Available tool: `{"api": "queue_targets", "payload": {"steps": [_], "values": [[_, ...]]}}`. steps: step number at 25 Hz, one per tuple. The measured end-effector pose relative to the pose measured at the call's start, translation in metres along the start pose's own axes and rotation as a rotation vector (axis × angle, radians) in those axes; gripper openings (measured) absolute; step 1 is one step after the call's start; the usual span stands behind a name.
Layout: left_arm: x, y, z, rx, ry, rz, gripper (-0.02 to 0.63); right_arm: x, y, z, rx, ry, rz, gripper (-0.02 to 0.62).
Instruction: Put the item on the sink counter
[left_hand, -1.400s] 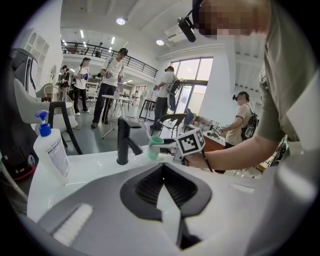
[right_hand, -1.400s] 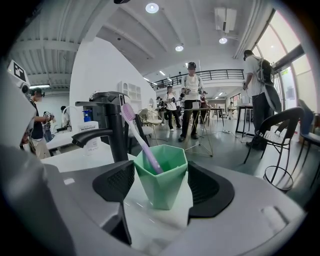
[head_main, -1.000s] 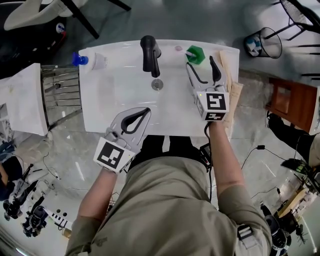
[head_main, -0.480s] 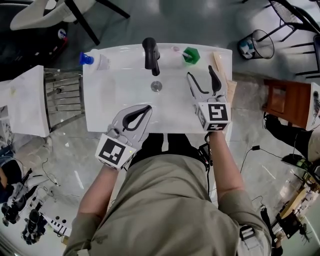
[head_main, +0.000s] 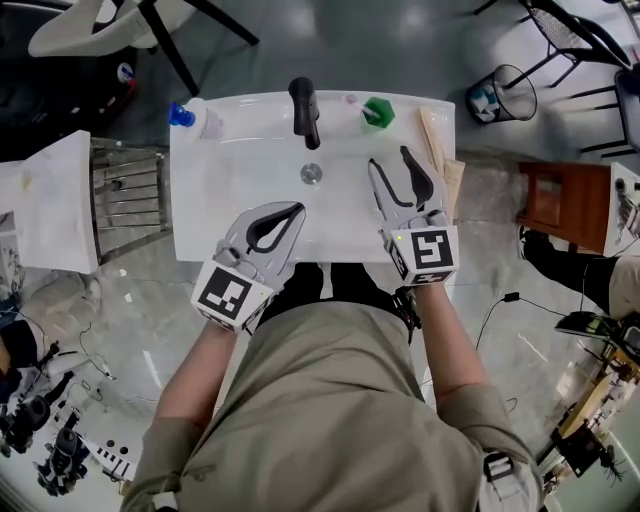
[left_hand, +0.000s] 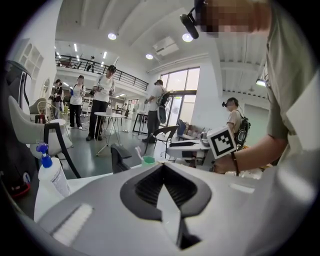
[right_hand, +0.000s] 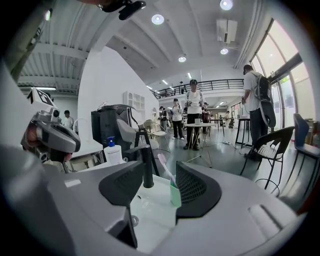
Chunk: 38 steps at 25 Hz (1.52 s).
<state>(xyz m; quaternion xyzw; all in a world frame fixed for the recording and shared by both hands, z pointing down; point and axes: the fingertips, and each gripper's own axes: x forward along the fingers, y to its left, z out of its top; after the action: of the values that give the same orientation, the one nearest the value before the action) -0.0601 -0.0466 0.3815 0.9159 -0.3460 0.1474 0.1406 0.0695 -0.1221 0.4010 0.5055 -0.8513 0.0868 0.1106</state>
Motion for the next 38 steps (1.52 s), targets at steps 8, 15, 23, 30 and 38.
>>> {"api": "queue_targets", "payload": {"steps": [8, 15, 23, 30, 38], "values": [[-0.006, 0.0, 0.01, 0.004, -0.04, -0.016, 0.005, -0.028, 0.018, 0.036, 0.013, -0.048, 0.006, 0.032], [-0.008, -0.002, 0.017, 0.01, -0.061, -0.028, 0.005, -0.04, 0.028, 0.047, 0.013, -0.053, 0.016, 0.014], [-0.009, -0.002, 0.022, 0.016, -0.073, -0.034, 0.006, -0.049, 0.033, 0.049, 0.034, -0.039, 0.035, 0.012], [-0.01, -0.001, 0.024, 0.032, -0.072, -0.034, 0.005, -0.047, 0.034, 0.051, 0.042, -0.041, 0.039, 0.012], [-0.008, -0.001, 0.03, 0.04, -0.06, -0.041, 0.006, -0.042, 0.033, 0.052, 0.052, -0.044, 0.043, 0.012]]}}
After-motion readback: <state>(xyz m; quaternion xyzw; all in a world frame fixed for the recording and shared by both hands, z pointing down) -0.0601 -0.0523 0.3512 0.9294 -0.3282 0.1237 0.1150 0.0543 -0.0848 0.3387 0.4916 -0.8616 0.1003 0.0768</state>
